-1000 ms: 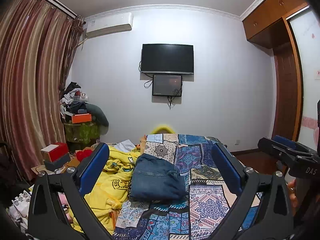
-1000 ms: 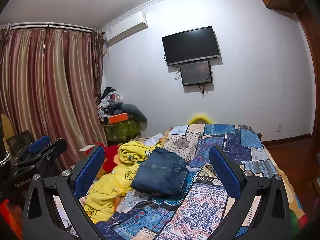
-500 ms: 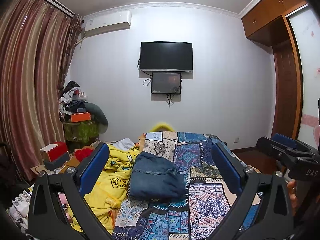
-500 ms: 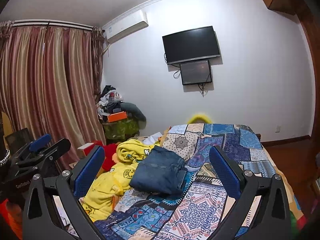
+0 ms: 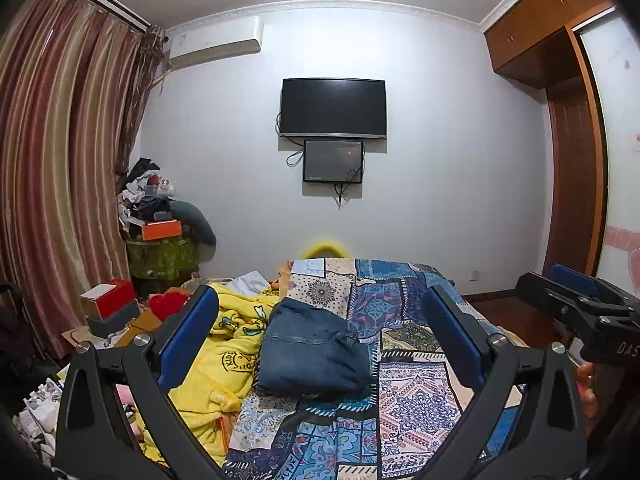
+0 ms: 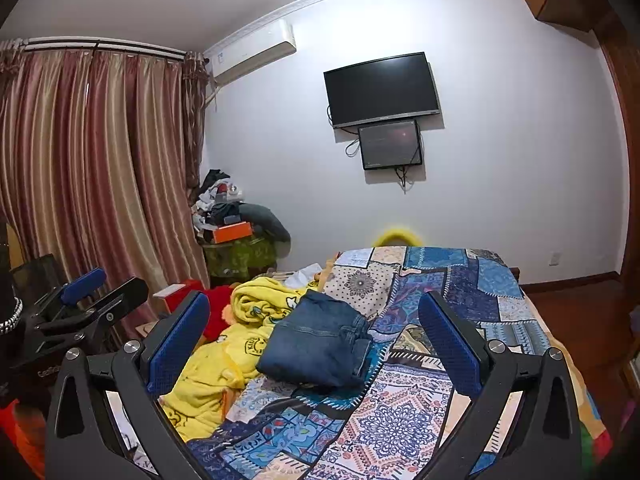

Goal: Fold large clothes

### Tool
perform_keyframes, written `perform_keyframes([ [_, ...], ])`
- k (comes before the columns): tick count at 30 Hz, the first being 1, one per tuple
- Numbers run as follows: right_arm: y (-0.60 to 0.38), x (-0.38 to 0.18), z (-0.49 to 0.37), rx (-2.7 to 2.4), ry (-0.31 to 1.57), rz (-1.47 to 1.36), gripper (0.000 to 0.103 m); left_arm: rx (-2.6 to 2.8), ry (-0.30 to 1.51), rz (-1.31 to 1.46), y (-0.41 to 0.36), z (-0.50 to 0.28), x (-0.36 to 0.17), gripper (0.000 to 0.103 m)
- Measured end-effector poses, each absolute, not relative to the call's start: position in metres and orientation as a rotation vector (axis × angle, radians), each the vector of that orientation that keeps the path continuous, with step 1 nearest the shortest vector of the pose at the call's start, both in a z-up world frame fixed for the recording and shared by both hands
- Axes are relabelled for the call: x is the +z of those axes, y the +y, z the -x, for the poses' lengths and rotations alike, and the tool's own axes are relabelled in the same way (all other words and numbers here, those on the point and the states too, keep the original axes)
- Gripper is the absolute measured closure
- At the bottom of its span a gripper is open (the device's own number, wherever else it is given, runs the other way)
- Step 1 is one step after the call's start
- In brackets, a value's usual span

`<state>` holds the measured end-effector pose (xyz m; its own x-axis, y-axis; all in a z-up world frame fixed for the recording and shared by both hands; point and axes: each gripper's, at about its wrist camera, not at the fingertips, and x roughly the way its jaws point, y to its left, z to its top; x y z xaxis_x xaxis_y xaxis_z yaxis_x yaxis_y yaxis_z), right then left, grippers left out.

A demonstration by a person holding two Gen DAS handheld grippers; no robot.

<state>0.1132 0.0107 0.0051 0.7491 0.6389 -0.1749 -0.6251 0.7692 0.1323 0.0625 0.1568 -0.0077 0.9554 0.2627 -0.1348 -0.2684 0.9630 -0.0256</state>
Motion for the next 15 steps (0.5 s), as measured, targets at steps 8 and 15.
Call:
perform_keyframes([
  [8, 0.0095, 0.0055, -0.1136, 0.685, 0.217, -0.069, 0.000, 0.246, 0.147, 0.049, 0.1548, -0.0662, -0.0088, 0.000],
  [15, 0.0091, 0.0053, -0.1149, 0.675, 0.211, -0.062, 0.000, 0.211, 0.161, 0.075, 0.1585, -0.0682, -0.0081, 0.000],
])
